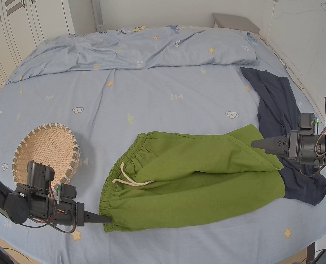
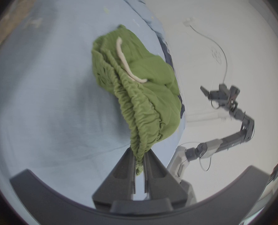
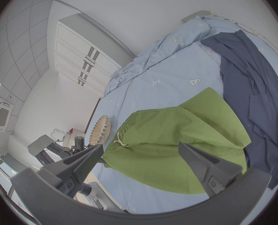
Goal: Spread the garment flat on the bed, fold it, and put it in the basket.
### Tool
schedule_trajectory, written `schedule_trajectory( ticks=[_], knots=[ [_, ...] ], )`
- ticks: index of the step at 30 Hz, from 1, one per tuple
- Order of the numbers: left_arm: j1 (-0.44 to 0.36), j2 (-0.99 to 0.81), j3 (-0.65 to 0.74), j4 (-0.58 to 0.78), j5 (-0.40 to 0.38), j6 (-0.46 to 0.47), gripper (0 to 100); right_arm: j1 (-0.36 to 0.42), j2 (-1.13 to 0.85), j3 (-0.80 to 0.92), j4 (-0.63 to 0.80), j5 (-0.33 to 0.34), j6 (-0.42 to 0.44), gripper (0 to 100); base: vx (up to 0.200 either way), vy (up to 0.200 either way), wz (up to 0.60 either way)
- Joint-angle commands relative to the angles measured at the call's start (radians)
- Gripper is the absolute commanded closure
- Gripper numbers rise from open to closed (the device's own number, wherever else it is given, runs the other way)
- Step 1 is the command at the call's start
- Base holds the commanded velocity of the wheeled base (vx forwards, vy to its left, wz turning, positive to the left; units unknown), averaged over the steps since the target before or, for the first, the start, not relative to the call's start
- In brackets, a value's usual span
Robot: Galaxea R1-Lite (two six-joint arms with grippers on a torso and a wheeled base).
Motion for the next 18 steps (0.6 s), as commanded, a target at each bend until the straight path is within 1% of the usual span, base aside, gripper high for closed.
schedule_trajectory(
  ticks=[1,2,3,5,6,7,9,11,12,13,15,18],
  knots=[
    [0.181,-0.173,-0.007,0.227,-0.053,0.033,100,0.008,0.032,-0.016,0.057,0.002,0.0,0,0.0,0.0,0.0],
    [0.181,-0.173,-0.007,0.227,-0.053,0.033,100,0.008,0.032,-0.016,0.057,0.002,0.0,0,0.0,0.0,0.0],
    [0.212,-0.171,-0.009,0.293,-0.053,0.1,100,0.011,0.038,-0.016,0.077,0.002,-0.002,0,0.0,0.0,0.0],
    [0.246,-0.168,-0.009,0.364,-0.054,0.182,100,0.008,0.046,-0.012,0.1,0.002,-0.003,0,0.0,0.0,0.0],
    [0.26,-0.168,-0.009,0.384,-0.054,0.206,100,0.005,0.046,-0.012,0.107,0.002,-0.005,0,0.0,0.0,0.0],
    [0.292,-0.168,-0.012,0.43,-0.06,0.263,100,-0.001,0.044,-0.006,0.121,0.002,-0.005,0,0.0,0.0,0.0],
    [0.342,-0.165,-0.016,0.483,-0.086,0.346,100,-0.013,0.04,0.007,0.141,0.002,-0.014,0,0.0,0.0,0.0],
    [0.375,-0.151,-0.023,0.514,-0.119,0.409,100,-0.039,0.032,0.028,0.166,0.004,-0.023,0,0.0,0.0,0.0],
    [0.375,-0.151,-0.023,0.514,-0.119,0.409,100,-0.039,0.032,0.028,0.166,0.004,-0.023,0,0.0,0.0,0.0],
    [0.393,-0.137,-0.027,0.536,-0.129,0.447,100,-0.064,0.017,0.048,0.201,0.004,-0.028,0,0.0,0.0,0.0],
    [0.405,-0.12,-0.03,0.543,-0.128,0.467,100,-0.089,0.0,0.074,0.238,0.002,-0.034,0,0.0,0.0,0.0],
    [0.422,-0.097,-0.033,0.542,-0.128,0.481,100,-0.116,0.0,0.132,0.256,0.002,-0.086,0,0.0,0.0,0.0]
  ],
)
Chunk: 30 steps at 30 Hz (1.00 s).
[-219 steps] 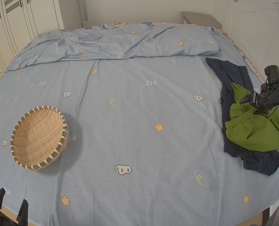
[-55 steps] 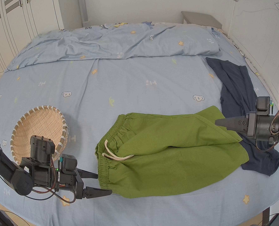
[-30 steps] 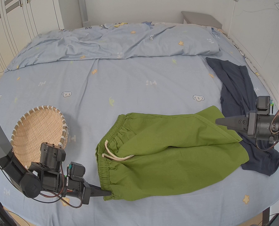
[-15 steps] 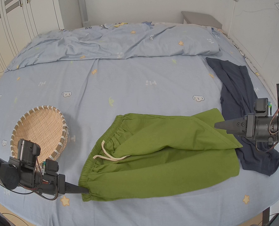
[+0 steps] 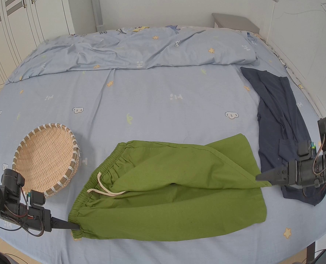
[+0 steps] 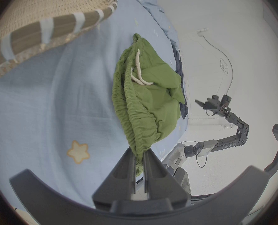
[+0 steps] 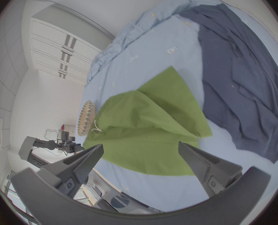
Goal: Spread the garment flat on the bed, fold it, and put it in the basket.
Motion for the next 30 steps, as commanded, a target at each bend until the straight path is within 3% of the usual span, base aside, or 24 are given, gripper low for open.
schedule_trajectory(
  ticks=[1,6,7,9,15,17,23,30],
  knots=[
    [0.049,0.043,-0.012,0.008,-0.008,0.029,100,-0.068,-0.019,0.108,0.026,0.002,-0.077,0,0.0,0.0,0.0],
    [0.038,0.052,-0.015,0.008,-0.011,0.032,100,-0.142,-0.01,0.225,0.021,0.029,-0.206,0,0.0,0.0,0.0],
    [0.038,0.052,-0.015,0.008,-0.011,0.032,100,-0.142,-0.01,0.225,0.021,0.029,-0.206,0,0.0,0.0,0.0],
    [0.035,0.054,-0.016,0.005,-0.011,0.032,100,-0.146,0.001,0.254,0.021,0.091,-0.21,0,0.0,0.0,0.0],
    [0.029,0.061,-0.032,0.005,-0.013,0.032,100,-0.136,0.08,0.289,-0.002,0.138,-0.215,0,0.0,0.0,0.0],
    [0.018,0.066,-0.038,0.005,-0.017,0.032,100,-0.136,0.16,0.323,-0.091,0.158,-0.213,0,0.0,0.0,0.0],
    [0.028,0.083,-0.061,0.005,-0.017,0.032,100,-0.139,0.289,0.389,-0.305,0.184,-0.209,0,0.0,0.0,0.0],
    [0.043,0.121,-0.099,0.008,-0.019,0.032,100,-0.139,0.318,0.394,-0.347,0.186,-0.212,0,0.0,0.0,0.0]
  ],
)
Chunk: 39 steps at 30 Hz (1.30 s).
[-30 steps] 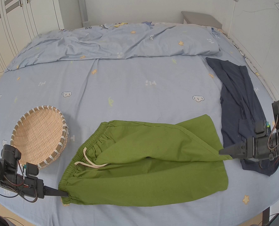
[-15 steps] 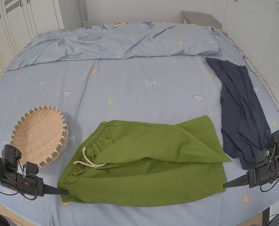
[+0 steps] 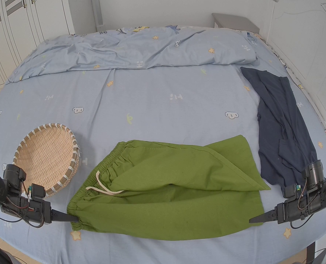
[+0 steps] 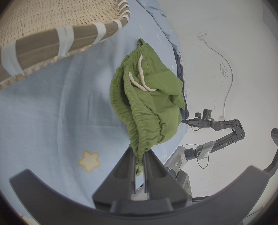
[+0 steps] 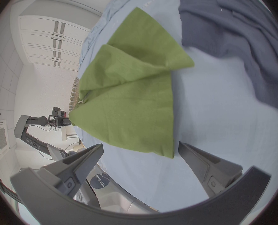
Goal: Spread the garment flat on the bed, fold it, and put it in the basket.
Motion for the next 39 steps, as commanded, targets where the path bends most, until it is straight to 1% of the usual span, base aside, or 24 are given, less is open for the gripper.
schedule_trajectory(
  ticks=[1,6,12,19,23,24,33,36,39],
  knots=[
    [0.01,0.035,-0.024,0.001,-0.001,0.0,100,0.0,0.057,0.012,-0.005,0.002,-0.001,0,0.0,0.0,0.0],
    [0.01,0.049,-0.04,-0.001,0.001,0.0,100,0.0,0.073,0.003,-0.01,0.006,-0.001,0,0.0,0.0,0.0],
    [0.01,0.052,-0.041,-0.002,-0.001,0.0,100,0.004,0.12,-0.011,-0.037,0.077,0.003,0,0.0,0.0,0.0],
    [0.01,0.055,-0.043,-0.002,-0.001,0.0,100,0.02,0.188,-0.008,-0.106,0.081,0.002,0,0.0,0.0,0.0],
    [0.01,0.06,-0.043,-0.002,0.001,0.0,100,0.021,0.198,-0.006,-0.117,0.081,0.0,0,0.0,0.0,0.0],
    [0.01,0.061,-0.044,-0.002,-0.001,0.0,100,0.02,0.201,-0.009,-0.117,0.083,0.0,100,0.0,0.0,0.0],
    [0.011,0.063,-0.046,-0.002,0.001,0.0,100,-0.002,0.201,-0.009,-0.117,0.083,0.0,100,0.0,0.0,0.0],
    [0.016,0.061,-0.06,0.01,0.001,-0.004,100,-0.028,0.169,-0.006,-0.109,0.084,-0.003,100,0.0,0.0,0.0],
    [0.024,0.058,-0.078,0.045,0.001,-0.008,100,-0.039,0.097,-0.002,-0.089,0.084,-0.003,100,0.0,0.0,0.0]
  ],
)
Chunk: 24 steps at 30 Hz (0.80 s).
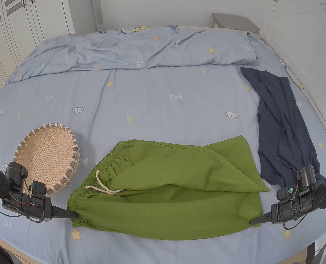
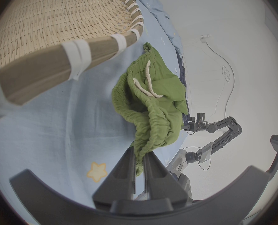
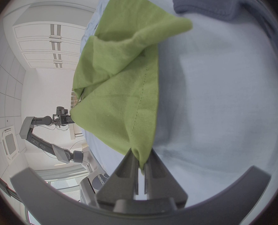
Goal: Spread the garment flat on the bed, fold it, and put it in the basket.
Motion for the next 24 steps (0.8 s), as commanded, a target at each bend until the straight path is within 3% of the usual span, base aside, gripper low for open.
schedule_trajectory(
  ticks=[1,3,6,10,24],
  knots=[
    [0.012,-0.005,-0.039,0.065,0.0,-0.002,100,-0.024,-0.119,0.0,0.05,0.0,0.0,100,0.0,0.0,0.0],
    [0.013,-0.01,-0.054,0.105,0.0,-0.002,100,-0.024,-0.154,-0.006,0.09,0.0,0.0,100,0.0,0.0,0.0],
    [0.015,-0.041,-0.077,0.234,0.005,0.006,100,-0.029,-0.263,-0.057,0.284,-0.001,-0.005,100,0.0,0.0,0.0],
    [0.019,-0.068,-0.051,0.28,0.011,0.012,100,-0.023,-0.286,-0.079,0.404,-0.004,-0.019,100,0.0,0.0,0.0],
    [0.038,-0.094,0.063,0.298,0.099,0.052,100,-0.011,-0.28,0.052,0.418,-0.014,-0.027,100,0.0,0.0,0.0]
  ],
)
